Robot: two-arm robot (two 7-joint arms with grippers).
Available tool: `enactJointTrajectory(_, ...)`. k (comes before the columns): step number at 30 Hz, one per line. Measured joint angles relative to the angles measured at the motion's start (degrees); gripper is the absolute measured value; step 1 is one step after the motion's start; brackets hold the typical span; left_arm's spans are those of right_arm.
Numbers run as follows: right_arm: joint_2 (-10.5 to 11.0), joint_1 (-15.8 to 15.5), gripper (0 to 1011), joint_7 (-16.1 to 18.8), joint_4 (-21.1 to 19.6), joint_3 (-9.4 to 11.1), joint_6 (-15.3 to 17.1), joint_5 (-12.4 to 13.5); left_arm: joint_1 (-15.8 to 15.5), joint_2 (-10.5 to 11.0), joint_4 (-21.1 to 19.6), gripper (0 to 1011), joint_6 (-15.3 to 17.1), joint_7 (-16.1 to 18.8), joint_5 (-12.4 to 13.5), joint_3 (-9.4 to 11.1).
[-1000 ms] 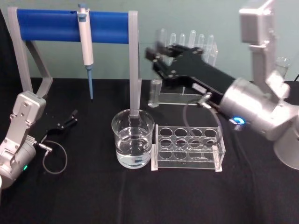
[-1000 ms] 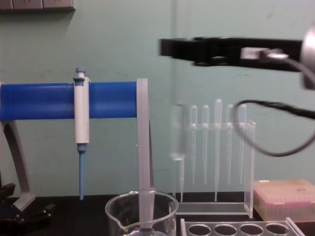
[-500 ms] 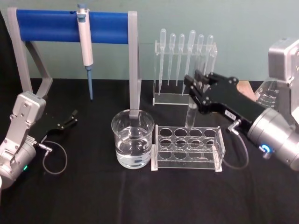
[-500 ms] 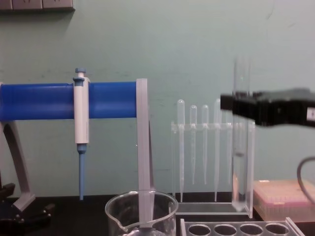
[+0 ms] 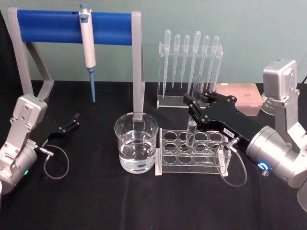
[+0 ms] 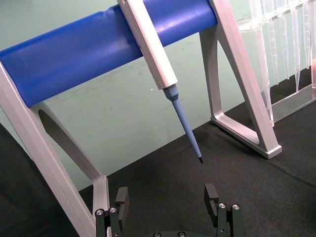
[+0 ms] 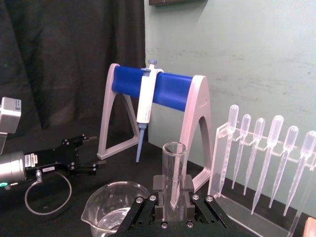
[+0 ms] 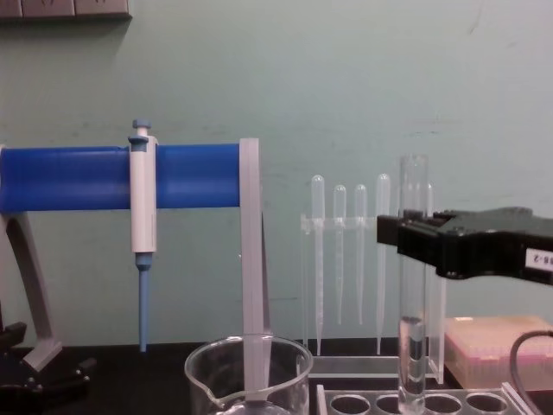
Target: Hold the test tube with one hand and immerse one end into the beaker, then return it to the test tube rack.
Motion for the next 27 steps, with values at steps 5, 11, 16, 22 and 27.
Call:
enactJointTrajectory(5, -0.71, -0.09, 225, 0.47, 1.14, -0.48, -0.17, -0.36, 0.00, 0.00, 0.00, 1000, 0.00, 0.00, 0.00, 0.00)
enactJointTrajectory(11, -1.29, -0.07, 224, 0.94, 2.31, -1.07, -0.79, -1.00, 0.00, 0.00, 0.00, 1000, 0.00, 0.00, 0.00, 0.00)
enactJointTrajectory(16, -1.52, 0.04, 224, 1.19, 3.13, -1.43, -1.36, -1.90, 0.00, 0.00, 0.00, 1000, 0.00, 0.00, 0.00, 0.00)
enactJointTrajectory(22, -1.73, 0.15, 224, 1.37, 4.34, -1.67, -1.96, -3.15, 0.00, 0.00, 0.00, 1000, 0.00, 0.00, 0.00, 0.00)
enactJointTrajectory(27, -1.95, 0.38, 224, 1.78, 5.82, -2.03, -2.02, -4.08, 0.00, 0.00, 0.00, 1000, 0.00, 0.00, 0.00, 0.00)
